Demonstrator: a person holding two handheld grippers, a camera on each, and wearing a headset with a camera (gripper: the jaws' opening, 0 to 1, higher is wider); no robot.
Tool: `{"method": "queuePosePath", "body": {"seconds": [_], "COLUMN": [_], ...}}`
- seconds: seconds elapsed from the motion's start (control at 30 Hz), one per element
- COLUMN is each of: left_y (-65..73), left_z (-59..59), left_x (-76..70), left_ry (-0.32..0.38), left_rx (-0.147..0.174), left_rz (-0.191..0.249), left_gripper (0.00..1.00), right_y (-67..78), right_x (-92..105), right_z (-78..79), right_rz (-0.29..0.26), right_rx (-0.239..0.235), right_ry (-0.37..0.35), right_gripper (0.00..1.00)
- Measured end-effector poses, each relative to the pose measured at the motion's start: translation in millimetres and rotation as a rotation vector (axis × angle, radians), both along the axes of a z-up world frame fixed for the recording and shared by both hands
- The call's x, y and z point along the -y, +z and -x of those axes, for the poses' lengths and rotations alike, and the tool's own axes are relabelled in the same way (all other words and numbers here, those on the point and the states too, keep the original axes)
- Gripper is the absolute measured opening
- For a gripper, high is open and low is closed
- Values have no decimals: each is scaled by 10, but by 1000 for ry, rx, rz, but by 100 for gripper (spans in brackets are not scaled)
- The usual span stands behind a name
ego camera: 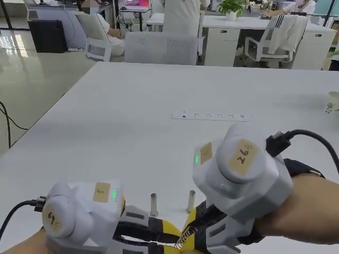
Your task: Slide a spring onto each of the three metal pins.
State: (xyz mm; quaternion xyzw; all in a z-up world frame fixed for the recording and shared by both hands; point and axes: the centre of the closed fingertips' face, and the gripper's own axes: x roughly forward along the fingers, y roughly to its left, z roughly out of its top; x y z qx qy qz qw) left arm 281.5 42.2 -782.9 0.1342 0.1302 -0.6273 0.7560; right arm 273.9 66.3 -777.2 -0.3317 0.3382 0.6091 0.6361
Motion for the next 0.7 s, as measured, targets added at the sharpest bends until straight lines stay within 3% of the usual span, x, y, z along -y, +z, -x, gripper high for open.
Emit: {"method": "queuePosePath", "body": {"seconds": [0.33, 0.47, 0.7], "left_y": [13, 9, -8], "left_z": [-18, -34, -45], "left_x": [-2, -26, -106], "left_ry": [17, 42, 71], "left_rx": [-16, -52, -76], "left_rz": [19, 33, 36], "left_gripper": [8, 16, 23], "right_y": [12, 12, 18], "right_x": [19, 63, 148], "right_z": [-35, -64, -100], "right_rz": [11, 20, 36], "right_rx": [2, 5, 6], "right_ry": [-18, -27, -41], "right_gripper": [8, 8, 8]}}
